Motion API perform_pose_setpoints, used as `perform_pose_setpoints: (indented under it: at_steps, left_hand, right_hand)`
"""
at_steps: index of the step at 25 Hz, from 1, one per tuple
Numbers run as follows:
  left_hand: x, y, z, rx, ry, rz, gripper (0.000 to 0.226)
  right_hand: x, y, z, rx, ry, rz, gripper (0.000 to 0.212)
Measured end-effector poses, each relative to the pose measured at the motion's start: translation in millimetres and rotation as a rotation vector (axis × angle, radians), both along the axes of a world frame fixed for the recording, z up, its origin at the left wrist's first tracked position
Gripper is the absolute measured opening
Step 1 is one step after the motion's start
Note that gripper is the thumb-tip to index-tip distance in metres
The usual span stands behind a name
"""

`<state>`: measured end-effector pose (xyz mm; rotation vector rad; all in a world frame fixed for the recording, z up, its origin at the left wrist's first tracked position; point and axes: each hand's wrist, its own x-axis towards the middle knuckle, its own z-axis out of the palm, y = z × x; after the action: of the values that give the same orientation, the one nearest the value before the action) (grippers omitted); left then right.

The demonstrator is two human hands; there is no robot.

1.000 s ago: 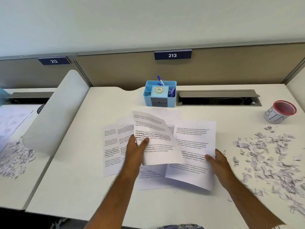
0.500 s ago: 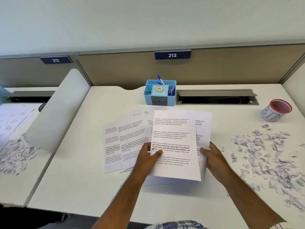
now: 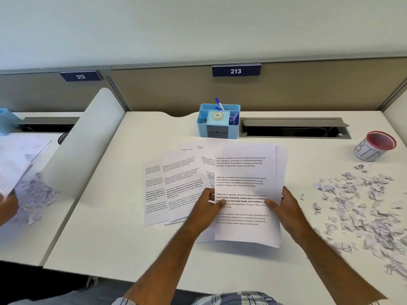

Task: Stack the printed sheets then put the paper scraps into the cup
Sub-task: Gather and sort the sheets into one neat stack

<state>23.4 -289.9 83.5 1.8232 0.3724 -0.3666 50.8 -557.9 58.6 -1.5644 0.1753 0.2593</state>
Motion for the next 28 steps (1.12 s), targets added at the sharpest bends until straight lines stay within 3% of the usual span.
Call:
perform_pose_setpoints:
  at_steps: [2,5,9,13,19,28]
  left_hand:
    - [7.0,14.0,-11.1,0.059,0.005,0.155,0.024]
    - [15.6,44.2,-36.5,0.313,0.059,0.404,0.05]
    - [17.7,78.0,-63.5,0.62,0.288,0.466,0.091]
    - [21.5,85.8,-77.3,0.754,0.336,0.442,0.103]
    - [30.2,95.7,-80.9,0.69,0.337,0.467,0.095]
    - [28.9,120.0,-72.1,0.315,0.121,0.572,0.04]
  right_hand:
    - [1.0,0.1,-0.4,-0.012,-0.017,-0.036,0.045]
    - [0.5,-2.9,-1.9,0.0,-0.023,-0.058,0.048]
    - [-1.2,-4.3,-5.9,-0.017,0.001,-0.058,0.047]
    - [-3.0,-4.3,-9.7,-0.055,0.034,-0.061,0.044]
    - [0.3,-1.7,-12.3,-0.091,0.074,-0.068,0.042]
    - [10.7,-9.3,-36.0,-0.107,0.098,-0.001,0.048]
